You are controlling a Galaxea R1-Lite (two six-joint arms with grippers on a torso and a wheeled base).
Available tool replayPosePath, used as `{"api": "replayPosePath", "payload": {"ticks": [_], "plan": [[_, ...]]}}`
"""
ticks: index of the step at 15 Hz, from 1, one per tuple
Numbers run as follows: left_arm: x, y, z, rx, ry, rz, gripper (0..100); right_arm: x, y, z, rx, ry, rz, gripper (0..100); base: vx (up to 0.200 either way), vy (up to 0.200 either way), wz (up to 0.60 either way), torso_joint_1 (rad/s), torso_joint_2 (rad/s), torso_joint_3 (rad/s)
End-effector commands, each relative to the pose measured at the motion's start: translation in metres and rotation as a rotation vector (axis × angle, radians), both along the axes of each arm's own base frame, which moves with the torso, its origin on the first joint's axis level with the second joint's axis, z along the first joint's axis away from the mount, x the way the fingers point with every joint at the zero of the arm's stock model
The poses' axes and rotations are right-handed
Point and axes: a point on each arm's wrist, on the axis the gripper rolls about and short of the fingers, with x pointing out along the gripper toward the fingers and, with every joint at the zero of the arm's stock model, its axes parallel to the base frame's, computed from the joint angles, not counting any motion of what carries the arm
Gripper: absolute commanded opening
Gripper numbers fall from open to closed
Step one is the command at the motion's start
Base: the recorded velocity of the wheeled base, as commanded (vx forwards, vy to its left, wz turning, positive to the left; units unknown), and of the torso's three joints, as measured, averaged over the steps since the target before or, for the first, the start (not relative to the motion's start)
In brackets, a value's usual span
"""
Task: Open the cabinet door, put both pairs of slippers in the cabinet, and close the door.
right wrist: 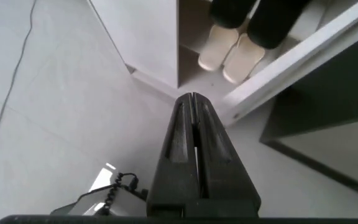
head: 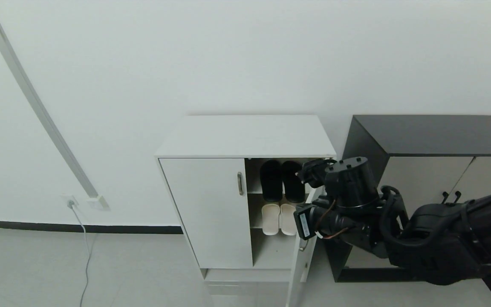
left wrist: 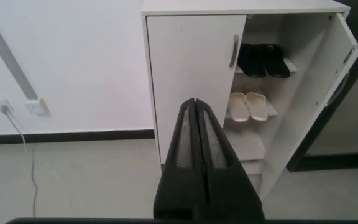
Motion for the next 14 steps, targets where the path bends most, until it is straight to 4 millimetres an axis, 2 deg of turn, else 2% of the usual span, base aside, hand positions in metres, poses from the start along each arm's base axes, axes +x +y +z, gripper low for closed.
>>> {"api": "replayPosePath", "payload": {"ticks": [1,2,5,7,8,14], "plan": [[0.0,0.0,0.0,0.004,-0.001,-0.001,0,-0.009,-0.015,0.006,-0.008,-0.009,-0.02,0,0.0,0.0,0.0,0.0,0.0,0.0],[0.0,0.0,0.0,0.004,0.001,0.0,0,-0.012,-0.02,0.007,-0.012,-0.007,-0.026,0,0.0,0.0,0.0,0.0,0.0,0.0],[0.0,0.0,0.0,0.002,0.001,0.0,0,-0.029,-0.044,-0.017,-0.102,0.059,-0.033,0,0.2,0.0,0.0,-0.004,0.0,0.004],[0.0,0.0,0.0,0.002,0.001,-0.001,0,-0.034,-0.051,-0.029,-0.133,0.094,-0.041,0,0.2,0.0,0.0,-0.002,0.0,0.012],[0.0,0.0,0.0,0.002,0.001,-0.001,0,-0.035,-0.052,-0.034,-0.147,0.109,-0.04,0,0.2,0.0,0.0,0.017,0.01,0.002],[0.0,0.0,0.0,-0.001,0.001,0.0,0,-0.021,-0.04,-0.05,-0.138,0.104,-0.041,0,0.0,0.0,0.0,0.0,0.0,0.0]]}}
